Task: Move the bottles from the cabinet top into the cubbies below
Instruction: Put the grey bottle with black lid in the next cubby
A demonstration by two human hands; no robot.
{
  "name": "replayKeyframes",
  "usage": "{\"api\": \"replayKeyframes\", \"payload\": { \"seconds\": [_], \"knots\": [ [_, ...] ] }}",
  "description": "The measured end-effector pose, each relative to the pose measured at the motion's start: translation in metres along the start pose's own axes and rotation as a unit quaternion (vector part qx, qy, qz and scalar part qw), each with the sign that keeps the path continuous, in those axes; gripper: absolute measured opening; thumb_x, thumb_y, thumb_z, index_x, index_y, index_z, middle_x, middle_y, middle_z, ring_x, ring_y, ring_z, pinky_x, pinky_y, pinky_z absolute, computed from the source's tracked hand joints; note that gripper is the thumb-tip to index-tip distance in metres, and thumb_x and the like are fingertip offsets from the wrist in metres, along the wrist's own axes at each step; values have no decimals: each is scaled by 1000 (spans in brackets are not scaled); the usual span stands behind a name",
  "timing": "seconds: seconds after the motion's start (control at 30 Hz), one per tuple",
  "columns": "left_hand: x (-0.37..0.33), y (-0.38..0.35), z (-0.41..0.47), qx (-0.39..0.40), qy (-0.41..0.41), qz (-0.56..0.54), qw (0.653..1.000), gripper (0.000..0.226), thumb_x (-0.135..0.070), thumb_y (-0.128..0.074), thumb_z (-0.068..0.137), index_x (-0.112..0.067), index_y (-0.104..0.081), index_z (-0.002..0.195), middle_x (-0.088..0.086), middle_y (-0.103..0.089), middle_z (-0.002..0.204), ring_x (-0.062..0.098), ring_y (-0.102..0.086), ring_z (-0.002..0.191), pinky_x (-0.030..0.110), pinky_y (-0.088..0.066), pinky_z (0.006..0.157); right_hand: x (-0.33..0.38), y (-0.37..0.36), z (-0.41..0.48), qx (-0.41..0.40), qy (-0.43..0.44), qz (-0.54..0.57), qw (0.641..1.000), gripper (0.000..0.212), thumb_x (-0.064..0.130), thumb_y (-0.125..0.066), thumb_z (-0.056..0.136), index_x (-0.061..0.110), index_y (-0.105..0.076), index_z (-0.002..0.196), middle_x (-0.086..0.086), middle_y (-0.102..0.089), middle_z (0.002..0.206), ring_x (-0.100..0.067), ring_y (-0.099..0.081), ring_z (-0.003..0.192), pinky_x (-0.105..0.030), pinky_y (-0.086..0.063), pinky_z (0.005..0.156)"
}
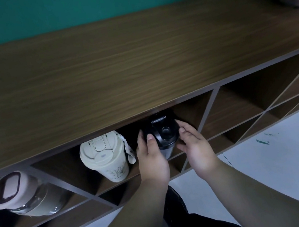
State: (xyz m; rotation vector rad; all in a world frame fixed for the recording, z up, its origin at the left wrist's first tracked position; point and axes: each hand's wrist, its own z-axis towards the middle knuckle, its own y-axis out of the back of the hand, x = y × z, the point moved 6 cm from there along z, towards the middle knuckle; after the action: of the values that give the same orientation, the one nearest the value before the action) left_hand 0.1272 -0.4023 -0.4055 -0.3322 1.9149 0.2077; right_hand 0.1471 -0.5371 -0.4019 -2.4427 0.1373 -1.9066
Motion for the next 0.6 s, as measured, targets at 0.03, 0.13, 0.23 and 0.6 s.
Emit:
{"api": "replayKeyframes", "payload": {
  "seconds": [0.03, 0.13, 0.23, 0.6],
  "knots": [
    [2, 0, 1, 0, 2, 2, 1000, 50, -41, -38, 110, -36, -36, 160, -3, -42, 164, 19, -38, 152, 37, -28, 124, 0, -1, 1, 3, 2, 5, 1000, 38, 22, -41, 103, 22, -54, 138, -1, -64, 134, -16, -58, 127, -42, -41, 112],
    [0, 0, -2, -2, 0, 2, 1000, 48, -37, -38, 111, -33, -40, 158, -2, -49, 160, 20, -43, 149, 40, -31, 124, 2, -3, 2, 3, 4, 11, 1000, 38, 12, -37, 104, 16, -53, 138, -3, -66, 130, -16, -62, 121, -38, -46, 108],
    [-1, -1, -5, -3, 3, -2, 1000, 47, -36, -38, 111, -32, -42, 158, -1, -54, 156, 20, -47, 146, 40, -33, 124, 1, -2, 3, -5, -4, 6, 1000, 38, 11, -37, 104, 16, -53, 139, -4, -66, 130, -15, -63, 120, -40, -45, 109],
    [0, 3, -11, -4, 31, 0, 999, 49, -40, -37, 111, -30, -40, 159, -4, -48, 160, 21, -41, 151, 31, -29, 118, 3, 1, -1, -34, -19, 21, 999, 41, 20, -41, 103, 25, -49, 143, -4, -54, 146, -18, -49, 136, -48, -33, 118]
  ]
}}
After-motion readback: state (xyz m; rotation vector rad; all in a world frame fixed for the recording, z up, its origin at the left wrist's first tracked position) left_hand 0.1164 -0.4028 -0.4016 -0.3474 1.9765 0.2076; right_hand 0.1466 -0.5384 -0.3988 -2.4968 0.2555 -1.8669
